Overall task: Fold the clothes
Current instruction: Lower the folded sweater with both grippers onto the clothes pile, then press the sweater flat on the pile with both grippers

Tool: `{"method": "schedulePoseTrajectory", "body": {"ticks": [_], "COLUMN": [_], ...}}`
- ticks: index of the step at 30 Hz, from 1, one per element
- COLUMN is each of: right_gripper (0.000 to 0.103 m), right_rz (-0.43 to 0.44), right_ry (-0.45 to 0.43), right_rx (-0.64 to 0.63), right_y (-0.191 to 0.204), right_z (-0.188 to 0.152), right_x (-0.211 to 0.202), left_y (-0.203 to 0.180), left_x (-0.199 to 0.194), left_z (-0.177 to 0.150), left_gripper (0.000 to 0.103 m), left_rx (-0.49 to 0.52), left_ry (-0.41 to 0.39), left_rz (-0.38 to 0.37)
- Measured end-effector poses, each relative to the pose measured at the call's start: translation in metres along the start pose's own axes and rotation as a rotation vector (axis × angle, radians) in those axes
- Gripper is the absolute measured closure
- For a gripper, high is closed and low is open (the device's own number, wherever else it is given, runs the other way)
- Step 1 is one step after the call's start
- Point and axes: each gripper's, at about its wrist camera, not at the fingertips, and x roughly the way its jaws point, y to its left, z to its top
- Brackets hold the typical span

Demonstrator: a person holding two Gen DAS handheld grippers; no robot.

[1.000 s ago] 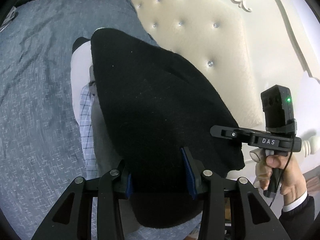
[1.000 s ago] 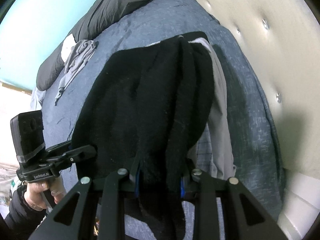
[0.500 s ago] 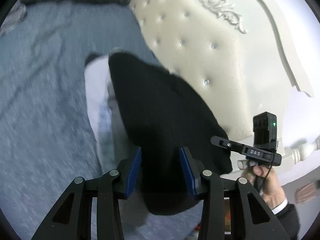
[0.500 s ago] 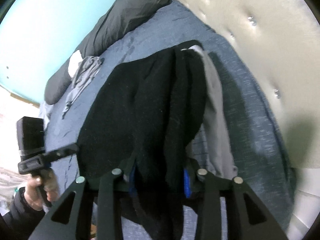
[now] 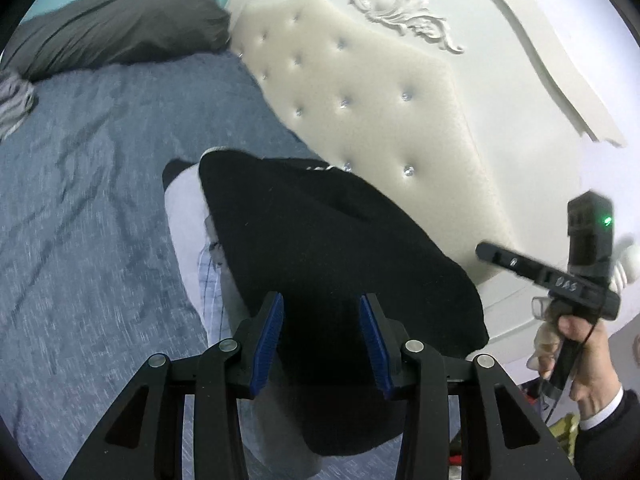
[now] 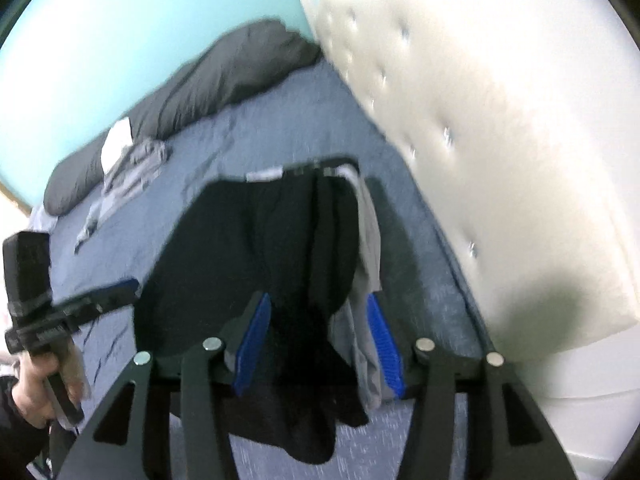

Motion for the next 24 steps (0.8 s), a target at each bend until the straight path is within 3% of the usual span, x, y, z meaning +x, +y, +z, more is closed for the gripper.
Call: {"method": "schedulePoseTrajectory", "body": {"ticks": [2,3,6,14,24], "right_gripper": [0.059,0.071,0.087,0.102,0.103], "right_rz": [0.048,0.065,0.097,0.053,0.046], "right_ry": [-0.048,-0.052,-0.024,0.011,-0.001], "right_rx": [-0.016,-0.029,-0.073,-0.107,-0.046], "right_y": [0.006,0.009,0.021,0.016,-0.004], "right_z": [0.000,-0.001,-0.003,-0.020,-0.046], "right_x": [-0.007,-0.006,0.008,0.052,0.085], "left_y": [-0.005,-0.008,-0.008,0.001,0.010], "left_x": [0.001,0.002,0.008,0.033,0.059], "left_z": [0.002,0.003,0.005,-0.004,-0.014], "left_gripper": [0.060,0.060,0.060,0.065,0.065], "left_rx": [0.028,0.040,0.055,0.063,0.059], "left_ry": [0.000,0.000,0.010,0.057,0.086], "left_rz": [0.007,0.011,0.030,0.056,0.067]}}
